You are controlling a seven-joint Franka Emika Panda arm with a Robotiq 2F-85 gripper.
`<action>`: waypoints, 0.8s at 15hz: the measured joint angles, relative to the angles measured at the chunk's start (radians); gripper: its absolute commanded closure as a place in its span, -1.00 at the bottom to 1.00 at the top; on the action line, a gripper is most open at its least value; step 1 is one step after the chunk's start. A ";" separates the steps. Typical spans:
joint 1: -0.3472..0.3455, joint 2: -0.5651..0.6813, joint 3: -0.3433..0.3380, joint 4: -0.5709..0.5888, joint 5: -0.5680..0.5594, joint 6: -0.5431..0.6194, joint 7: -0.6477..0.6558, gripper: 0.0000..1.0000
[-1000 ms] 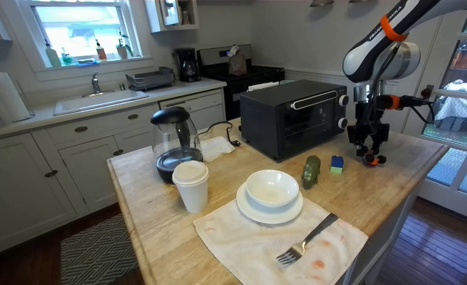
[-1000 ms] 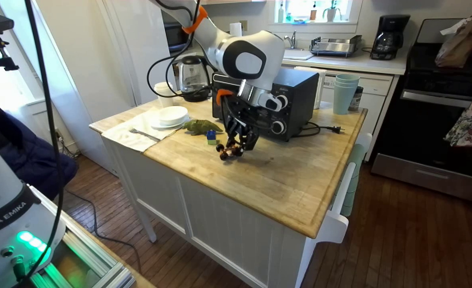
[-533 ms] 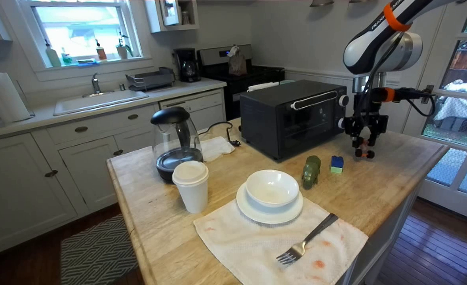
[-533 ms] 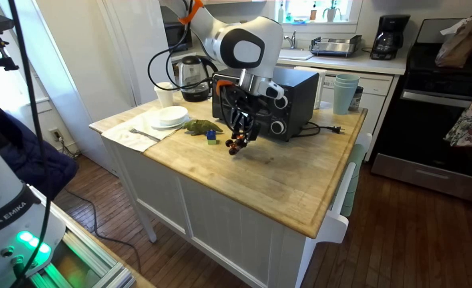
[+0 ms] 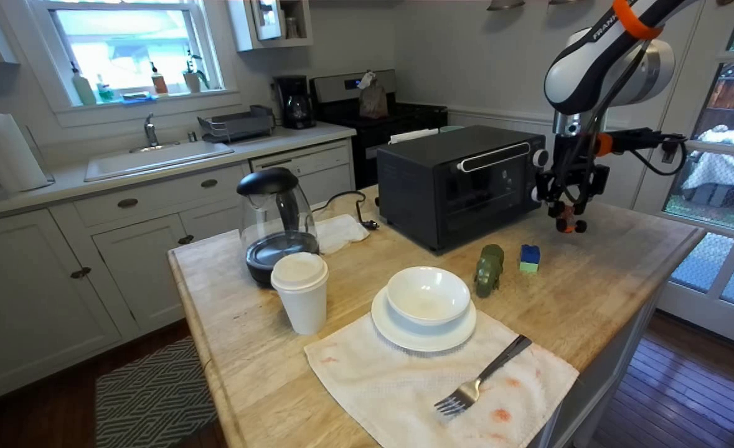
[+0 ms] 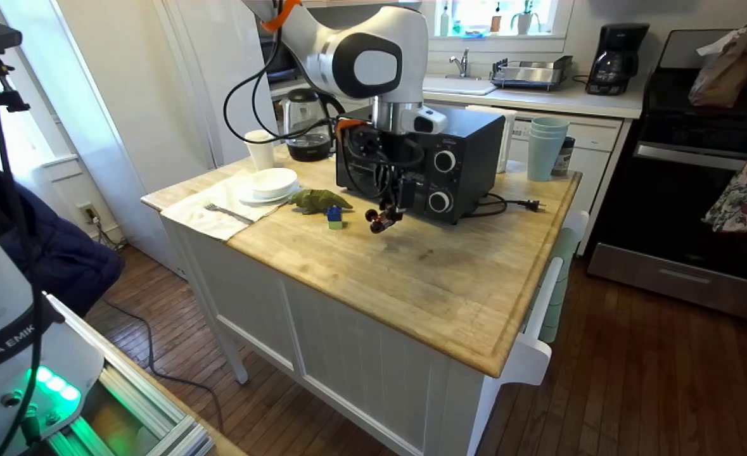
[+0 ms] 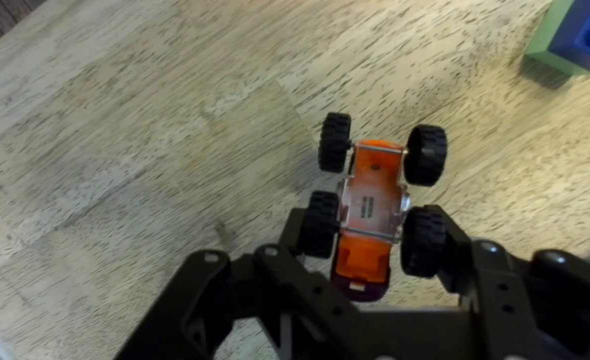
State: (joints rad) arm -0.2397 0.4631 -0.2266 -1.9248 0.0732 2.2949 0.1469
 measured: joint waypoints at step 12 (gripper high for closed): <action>0.188 -0.011 -0.205 -0.168 -0.285 0.367 0.395 0.30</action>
State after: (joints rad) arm -0.0521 0.4522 -0.4312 -2.0930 -0.2118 2.6616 0.5415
